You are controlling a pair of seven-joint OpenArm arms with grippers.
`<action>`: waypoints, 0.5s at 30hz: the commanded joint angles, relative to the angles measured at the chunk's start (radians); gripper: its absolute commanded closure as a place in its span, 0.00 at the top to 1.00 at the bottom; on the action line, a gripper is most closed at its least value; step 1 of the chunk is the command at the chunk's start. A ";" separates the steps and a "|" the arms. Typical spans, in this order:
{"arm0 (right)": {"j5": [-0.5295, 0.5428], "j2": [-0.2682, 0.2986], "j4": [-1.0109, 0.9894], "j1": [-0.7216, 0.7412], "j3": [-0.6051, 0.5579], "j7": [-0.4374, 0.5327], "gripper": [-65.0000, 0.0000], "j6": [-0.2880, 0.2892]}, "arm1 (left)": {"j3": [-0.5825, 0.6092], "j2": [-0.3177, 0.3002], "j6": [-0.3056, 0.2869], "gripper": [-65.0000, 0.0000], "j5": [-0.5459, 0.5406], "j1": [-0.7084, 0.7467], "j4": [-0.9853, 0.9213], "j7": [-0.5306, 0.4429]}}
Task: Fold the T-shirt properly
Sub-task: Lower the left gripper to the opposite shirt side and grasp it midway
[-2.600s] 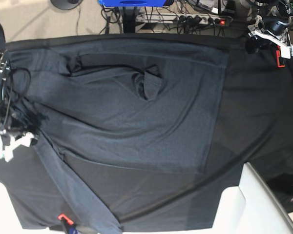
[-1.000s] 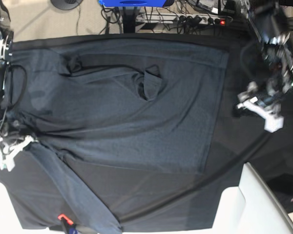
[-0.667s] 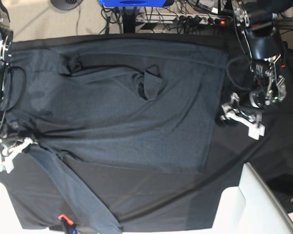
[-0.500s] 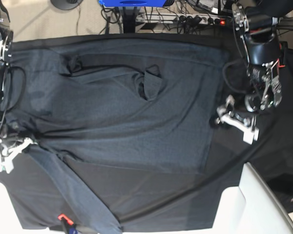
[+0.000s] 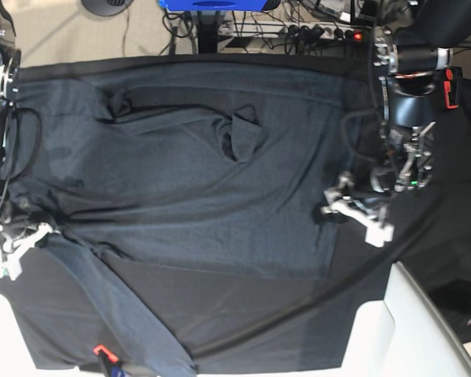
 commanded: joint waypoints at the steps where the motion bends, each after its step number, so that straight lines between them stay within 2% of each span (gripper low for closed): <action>1: 0.010 0.021 0.018 0.030 0.004 0.023 0.00 0.006 | 0.000 -0.013 0.012 0.36 0.021 -0.006 -0.001 0.034; 4: 0.010 0.023 0.018 0.030 0.004 0.025 0.00 0.006 | 0.000 -0.016 0.012 0.00 0.021 -0.006 0.001 0.034; 12: 0.010 0.023 0.017 0.030 0.004 0.025 0.00 0.006 | 0.000 -0.037 0.012 0.00 0.015 0.000 0.007 0.041; 15: 0.010 0.023 0.017 0.030 0.004 0.025 0.00 0.006 | -0.001 -0.039 0.012 0.00 0.015 0.069 0.118 0.044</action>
